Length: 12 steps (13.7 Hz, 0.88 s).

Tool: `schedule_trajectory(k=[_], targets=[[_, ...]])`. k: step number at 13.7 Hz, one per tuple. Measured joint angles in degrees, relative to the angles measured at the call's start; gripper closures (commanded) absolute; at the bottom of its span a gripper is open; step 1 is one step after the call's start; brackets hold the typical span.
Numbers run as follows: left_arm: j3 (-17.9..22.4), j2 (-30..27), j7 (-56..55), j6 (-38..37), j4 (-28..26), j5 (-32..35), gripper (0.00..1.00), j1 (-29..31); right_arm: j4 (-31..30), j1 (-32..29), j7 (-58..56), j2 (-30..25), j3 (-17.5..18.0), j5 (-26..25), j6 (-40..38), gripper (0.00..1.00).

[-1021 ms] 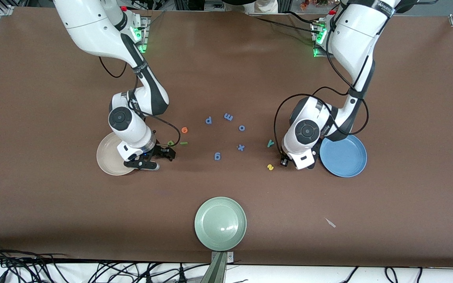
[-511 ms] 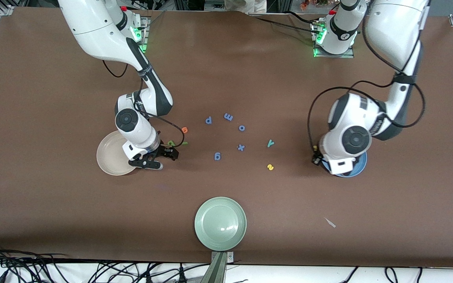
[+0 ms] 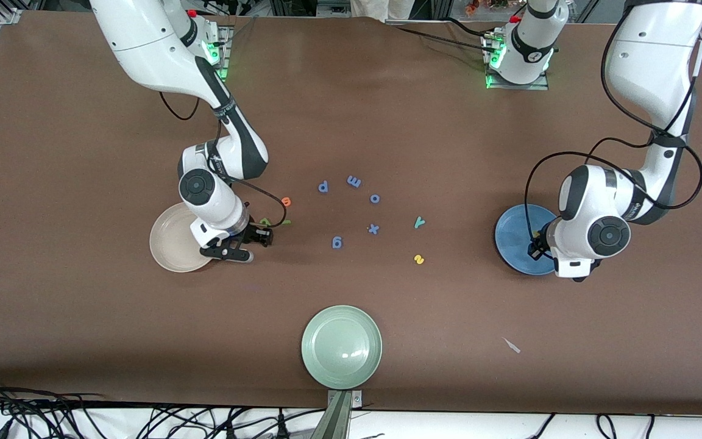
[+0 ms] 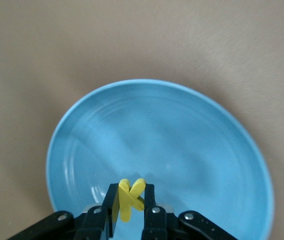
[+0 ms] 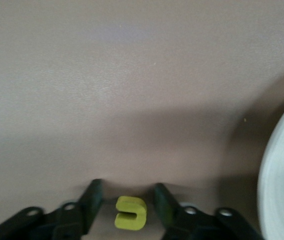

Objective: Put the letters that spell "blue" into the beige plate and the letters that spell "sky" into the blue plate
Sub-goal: 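Release the yellow K on the blue plate and reach the teal letter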

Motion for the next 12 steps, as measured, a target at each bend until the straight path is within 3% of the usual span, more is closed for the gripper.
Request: schedule_trajectory(k=[1, 4, 6, 8, 11, 12], targets=[[-0.2, 0.3, 0.1, 1.3, -1.1, 0.0, 0.00, 0.0, 0.0, 0.0, 0.0, -0.3, 0.0, 0.0, -0.8, 0.86], [-0.8, -0.2, 0.1, 1.1, -1.1, 0.0, 0.00, -0.3, 0.4, -0.2, -0.5, -0.8, -0.5, 0.0, -3.8, 0.87], [-1.8, -1.9, 0.2, -0.9, -0.3, 0.0, 0.00, -0.3, 2.6, -2.0, -4.7, -1.5, -1.1, 0.0, -10.1, 0.87], [-5.4, -4.7, 1.5, -4.2, 1.4, 0.0, 0.00, -0.3, 5.9, -5.9, -9.2, -2.8, -1.2, 0.0, -17.5, 0.85], [-12.0, -7.0, 6.5, -6.0, 2.8, 0.0, 0.00, -0.7, 7.0, -7.2, -8.8, -3.8, -0.3, 2.5, -19.5, 0.80], [-14.1, -7.0, 8.4, -6.2, 2.8, 0.0, 0.00, -0.8, 7.0, -6.6, -7.9, -3.6, 0.2, 3.6, -19.4, 0.74]])
